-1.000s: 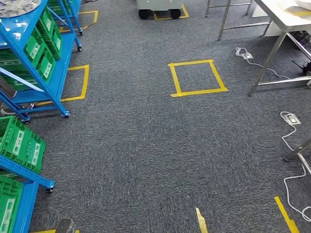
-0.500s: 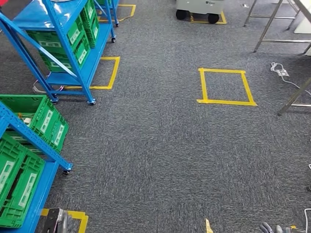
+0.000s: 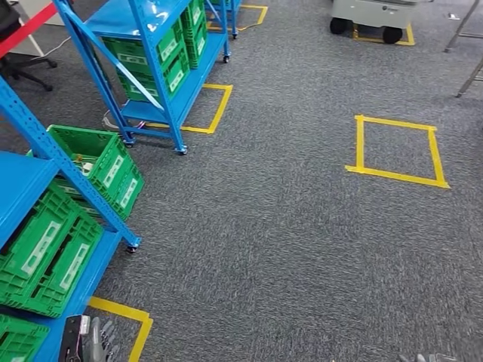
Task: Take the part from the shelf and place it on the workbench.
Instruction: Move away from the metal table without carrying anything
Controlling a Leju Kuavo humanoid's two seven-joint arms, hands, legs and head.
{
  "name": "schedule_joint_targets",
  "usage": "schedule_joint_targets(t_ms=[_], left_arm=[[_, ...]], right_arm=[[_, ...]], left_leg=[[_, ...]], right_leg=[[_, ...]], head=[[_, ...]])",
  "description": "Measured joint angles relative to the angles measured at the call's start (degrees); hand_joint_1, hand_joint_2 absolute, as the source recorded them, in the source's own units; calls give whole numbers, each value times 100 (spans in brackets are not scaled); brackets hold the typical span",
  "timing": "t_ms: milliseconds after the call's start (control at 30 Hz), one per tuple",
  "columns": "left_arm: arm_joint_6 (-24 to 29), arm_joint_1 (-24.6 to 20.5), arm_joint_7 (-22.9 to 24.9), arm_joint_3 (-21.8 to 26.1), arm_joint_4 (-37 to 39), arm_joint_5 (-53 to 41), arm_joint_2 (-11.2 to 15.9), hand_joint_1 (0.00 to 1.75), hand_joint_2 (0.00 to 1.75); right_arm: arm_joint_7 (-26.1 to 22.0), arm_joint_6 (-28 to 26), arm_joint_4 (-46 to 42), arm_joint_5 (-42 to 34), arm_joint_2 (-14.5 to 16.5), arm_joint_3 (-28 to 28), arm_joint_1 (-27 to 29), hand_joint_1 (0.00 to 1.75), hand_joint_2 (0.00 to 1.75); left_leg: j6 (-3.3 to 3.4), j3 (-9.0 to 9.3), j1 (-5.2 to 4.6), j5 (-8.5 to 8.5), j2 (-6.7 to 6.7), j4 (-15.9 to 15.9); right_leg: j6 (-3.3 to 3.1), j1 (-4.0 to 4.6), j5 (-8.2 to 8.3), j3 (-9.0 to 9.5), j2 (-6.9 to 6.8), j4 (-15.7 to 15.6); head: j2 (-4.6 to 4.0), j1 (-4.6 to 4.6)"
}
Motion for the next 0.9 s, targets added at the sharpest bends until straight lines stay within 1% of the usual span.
schedule_joint_targets(t_ms=[33, 67, 100, 133, 167, 200, 233, 267, 300, 333, 367, 400, 433, 467, 500, 533, 567, 600, 633, 667, 700, 733, 767, 800, 833, 867, 900], left_arm=[[-3, 6, 1, 2, -1, -6, -7, 0, 0], [-3, 18, 1, 3, -1, -10, -11, 0, 0], [-4, 29, 1, 5, -1, -12, -14, 0, 0], [-4, 35, 1, 9, -1, -16, -14, 0, 0], [-4, 33, 1, 13, -2, -22, -14, 0, 0], [-4, 24, 1, 16, -3, -33, -15, 0, 0], [-3, 15, 2, 18, -5, -51, -17, 0, 0], [-2, 12, 4, 17, -8, -67, -19, 0, 0], [3, 16, 9, 17, -10, -83, -18, 0, 0], [10, 26, 14, 16, -13, -95, -15, 0, 0], [21, 37, 19, 16, -19, -106, -12, 0, 0], [33, 39, 25, 17, -28, -118, -10, 0, 0], [42, 33, 29, 17, -41, -130, -9, 0, 0], [49, 26, 33, 18, -53, -140, -9, 0, 0], [54, 21, 39, 18, -61, -145, -9, 0, 0], [59, 23, 45, 17, -66, -148, -9, 0, 0], [67, 29, 54, 17, -66, -151, -9, 0, 0], [75, 34, 64, 16, -67, -154, -10, 0, 0], [81, 38, 71, 15, -72, -158, -11, 0, 0], [87, 37, 76, 15, -80, -163, -13, 0, 0], [91, 32, 79, 14, -90, -169, -15, 0, 0], [95, 29, 81, 14, -101, -178, -15, 0, 0], [99, 28, 84, 14, -108, -186, -13, 0, 0], [103, 34, 86, 14, -112, -194, -12, 0, 0], [108, 46, 86, 13, -115, -198, -7, 0, 0], [112, 58, 86, 9, -116, -199, -3, 0, 0], [116, 63, 86, 6, -120, -200, 1, 0, 0]], right_arm=[[-3, 8, 43, 9, 1, -12, -16, 0, 0], [-5, 14, 80, 14, 2, -23, -34, 0, 0], [-6, 14, 108, 17, 2, -31, -51, 0, 0], [-6, 18, 132, 20, 2, -36, -64, 0, 0], [-6, 25, 149, 25, 2, -40, -71, 0, 0], [-7, 34, 164, 34, 2, -46, -75, 0, 0], [-10, 46, 176, 49, 2, -51, -78, 0, 0], [-16, 60, 186, 68, 2, -55, -86, 0, 0], [-24, 72, 195, 89, 2, -57, -101, 0, 0], [-34, 83, 203, 111, 2, -57, -123, 0, 0], [-48, 93, 213, 129, 1, -56, -147, 0, 0], [-64, 100, 224, 142, 1, -56, -163, 0, 0], [-78, 105, 243, 155, 0, -57, -171, 0, 0], [-90, 108, 269, 165, -1, -60, -171, 0, 0], [-97, 109, 297, 175, -1, -63, -169, 0, 0], [-104, 109, 328, 187, -1, -66, -169, 0, 0], [-115, 108, 355, 196, -5, -67, -172, 0, 0], [-128, 107, 379, 204, -9, -68, -175, 0, 0], [-143, 107, 400, 211, -17, -68, -178, 0, 0], [-157, 106, 420, 216, -26, -69, -180, 0, 0], [-168, 107, 438, 220, -33, -74, -181, 0, 0], [-180, 109, 455, 224, -39, -78, -184, 0, 0], [-190, 111, 469, 226, -41, -81, -190, 0, 0], [-195, 116, 480, 228, -42, -84, -199, 0, 0], [-200, 120, 488, 229, -42, -83, -212, 0, 0], [-202, 123, 493, 230, -43, -81, -226, 0, 0], [-206, 126, 496, 228, -45, -81, -236, 0, 0]], left_leg=[[-22, -151, 13, -85, 33, 300], [-40, -207, 27, -55, 50, 401], [-52, -147, 41, 86, 72, 265], [-58, 15, 51, 300, 134, -69], [-60, 219, 52, 496, 276, -479], [-40, 395, 39, 634, 400, -842], [-10, 506, 22, 701, 501, -1079], [29, 542, 2, 703, 543, -1179], [76, 531, -17, 697, 488, -1194], [121, 526, -17, 706, 425, -1201], [161, 529, -13, 717, 363, -1215], [200, 536, -5, 731, 299, -1231], [237, 543, 6, 747, 235, -1246], [260, 538, 4, 752, 168, -1247], [277, 533, -2, 755, 92, -1245], [288, 532, -10, 757, 17, -1244], [292, 536, -19, 754, -62, -1243], [293, 548, -26, 750, -143, -1242], [290, 564, -29, 743, -226, -1241], [282, 577, -25, 736, -307, -1241], [265, 583, -31, 724, -386, -1233], [243, 576, -33, 716, -456, -1226], [215, 559, -30, 716, -519, -1222], [180, 539, -26, 722, -581, -1221], [146, 522, -17, 729, -642, -1228], [114, 506, -13, 712, -625, -1207], [85, 462, -16, 639, -521, -1115]], right_leg=[[-5, 4, -10, 4, -88, 0], [-3, 4, -21, 12, -166, 1], [7, 4, -33, 25, -240, 1], [23, 4, -48, 46, -310, 2], [45, 10, -66, 72, -376, 2], [77, 26, -92, 90, -439, 13], [108, 41, -115, 107, -500, 20], [138, 56, -132, 124, -561, 23], [168, 61, -144, 140, -623, 22], [200, 51, -158, 153, -667, 15], [236, 37, -199, 151, -609, 43], [263, 24, -294, 104, -479, 162], [283, 14, -450, -12, -305, 414], [288, 10, -641, -188, -121, 793], [284, 10, -820, -407, -18, 1228], [279, 11, -924, -607, 29, 1587], [268, 12, -914, -731, 49, 1769], [251, 13, -781, -746, 62, 1710], [226, 14, -549, -649, 104, 1415], [197, 12, -298, -492, 221, 999], [168, 3, -115, -328, 358, 594], [150, -3, -13, -189, 471, 297], [138, -5, 7, -114, 543, 147], [131, -3, -14, -80, 524, 108], [121, -2, -14, -60, 465, 92], [97, -7, -5, -50, 400, 70], [66, -15, 2, -34, 324, 45]], head=[[0, 2], [0, 1], [0, 0], [0, 0], [0, -2], [0, 0], [0, 7], [0, 12], [0, 18], [0, 19], [0, 27], [0, 42], [0, 60], [0, 81], [0, 88], [0, 90], [0, 89], [0, 89], [0, 90], [0, 91], [0, 89], [0, 87], [0, 85], [0, 83], [0, 82], [0, 80], [0, 68]])
